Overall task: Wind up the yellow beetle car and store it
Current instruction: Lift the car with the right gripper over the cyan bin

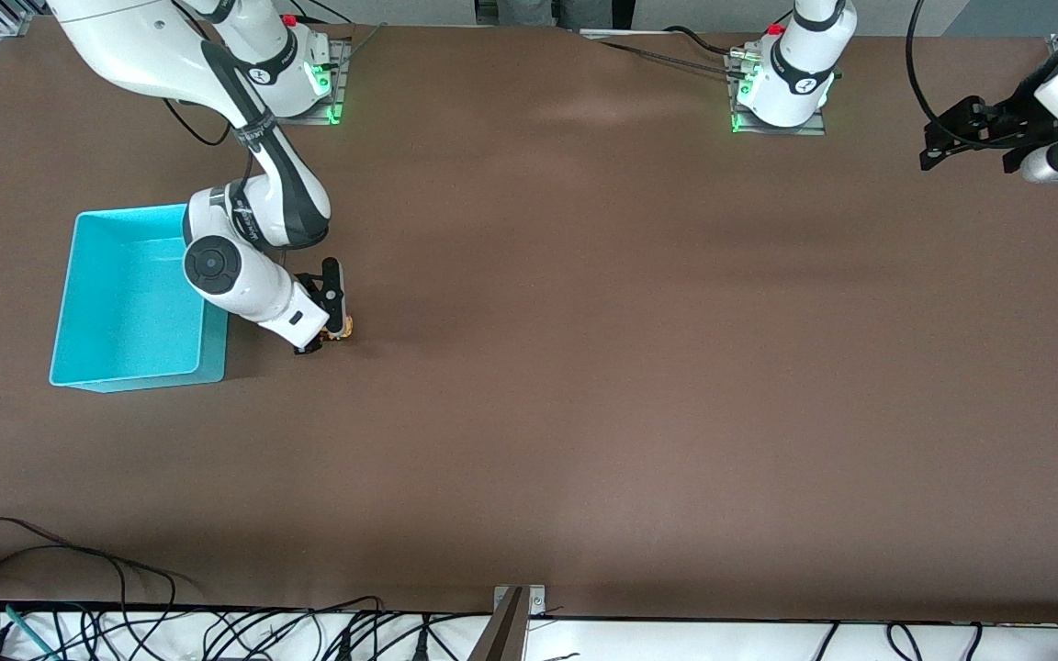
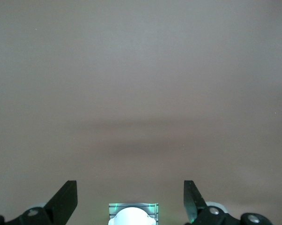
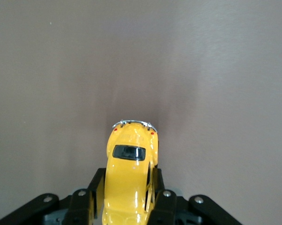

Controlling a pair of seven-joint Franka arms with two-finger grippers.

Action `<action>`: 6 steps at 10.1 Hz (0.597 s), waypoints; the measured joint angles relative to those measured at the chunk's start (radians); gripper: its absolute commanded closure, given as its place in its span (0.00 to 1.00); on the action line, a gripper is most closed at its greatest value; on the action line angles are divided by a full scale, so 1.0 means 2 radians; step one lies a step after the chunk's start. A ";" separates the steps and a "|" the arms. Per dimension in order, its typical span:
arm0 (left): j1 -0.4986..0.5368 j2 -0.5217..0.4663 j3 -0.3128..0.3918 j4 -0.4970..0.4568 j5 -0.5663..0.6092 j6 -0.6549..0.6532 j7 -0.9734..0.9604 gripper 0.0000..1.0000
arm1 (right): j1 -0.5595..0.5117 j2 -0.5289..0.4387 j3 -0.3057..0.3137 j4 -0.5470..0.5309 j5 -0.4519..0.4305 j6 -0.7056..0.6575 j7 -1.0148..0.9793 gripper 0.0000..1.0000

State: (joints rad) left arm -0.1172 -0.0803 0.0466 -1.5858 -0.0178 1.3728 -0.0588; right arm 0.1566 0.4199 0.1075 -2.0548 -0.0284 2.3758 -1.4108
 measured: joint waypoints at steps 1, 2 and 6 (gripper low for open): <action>-0.001 0.000 -0.001 0.000 0.000 -0.001 0.000 0.00 | 0.000 -0.012 0.000 0.011 0.000 -0.030 0.005 1.00; 0.000 0.000 0.000 0.000 0.000 -0.001 0.000 0.00 | 0.000 -0.023 0.000 0.026 0.000 -0.064 0.008 1.00; 0.000 0.000 0.001 0.000 0.000 -0.003 0.000 0.00 | -0.001 -0.051 -0.024 0.078 0.000 -0.163 0.015 1.00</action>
State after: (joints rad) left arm -0.1173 -0.0802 0.0488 -1.5856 -0.0179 1.3676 -0.0591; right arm 0.1542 0.3171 0.0597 -1.8991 -0.0284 2.0504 -1.3815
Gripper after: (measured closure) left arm 0.000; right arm 0.564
